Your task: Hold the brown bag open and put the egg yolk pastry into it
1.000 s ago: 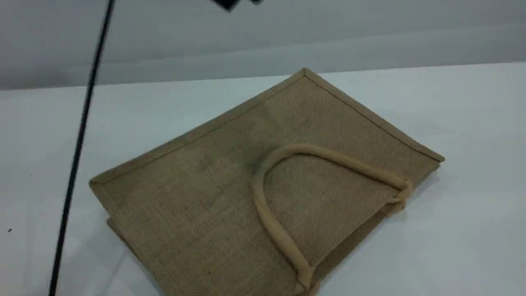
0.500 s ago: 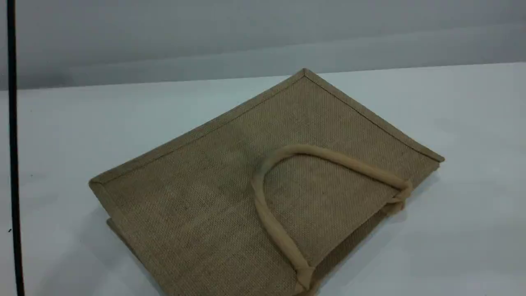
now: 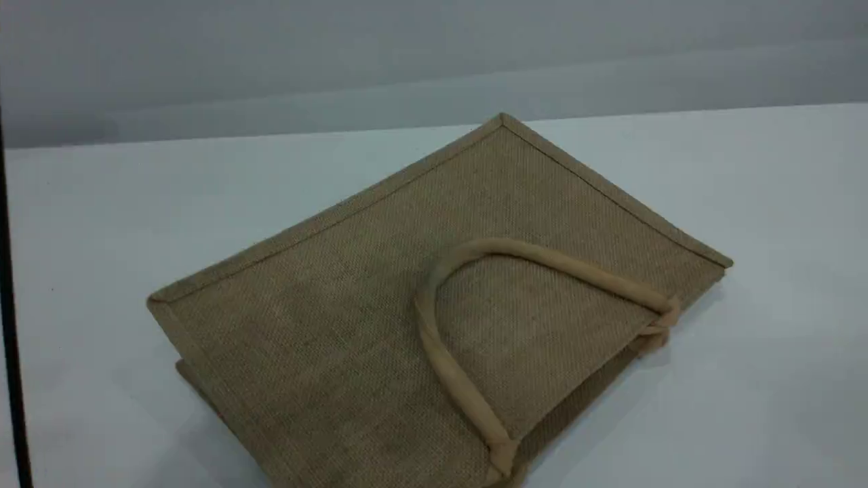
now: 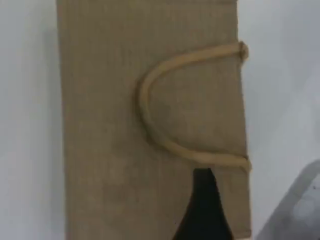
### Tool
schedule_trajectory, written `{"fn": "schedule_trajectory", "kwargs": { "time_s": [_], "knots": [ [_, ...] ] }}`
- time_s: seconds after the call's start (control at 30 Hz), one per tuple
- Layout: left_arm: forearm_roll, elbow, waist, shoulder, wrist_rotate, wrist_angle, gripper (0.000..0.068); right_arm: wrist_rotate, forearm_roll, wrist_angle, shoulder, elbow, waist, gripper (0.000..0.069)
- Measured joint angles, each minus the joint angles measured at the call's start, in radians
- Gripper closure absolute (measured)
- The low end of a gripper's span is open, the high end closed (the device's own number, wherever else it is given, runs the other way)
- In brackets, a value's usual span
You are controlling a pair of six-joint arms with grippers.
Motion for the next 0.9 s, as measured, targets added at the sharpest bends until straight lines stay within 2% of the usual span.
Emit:
{"fn": "schedule_trajectory", "kwargs": {
  "time_s": [0.27,0.57,0.63,0.73,0.9],
  "knots": [
    [-0.013,0.210,-0.034,-0.168,-0.106,-0.003,0.0190,0.000,0.000,0.000,0.001,0.000,0.000,0.0214],
    [-0.008,0.607,-0.034,-0.465,-0.161,-0.004,0.0190,-0.001,-0.001,0.000,0.001,-0.001,0.000,0.0214],
    [-0.007,0.695,-0.034,-0.554,-0.178,-0.040,0.0190,-0.001,-0.001,0.000,0.001,-0.001,0.000,0.0214],
    [0.027,0.827,-0.034,-0.686,-0.202,-0.106,0.0190,-0.001,-0.001,0.000,0.001,-0.001,0.000,0.0214],
    [0.118,0.987,-0.033,-0.910,-0.278,-0.122,0.0190,-0.001,0.003,0.000,0.001,-0.001,0.000,0.0214]
  ]
}}
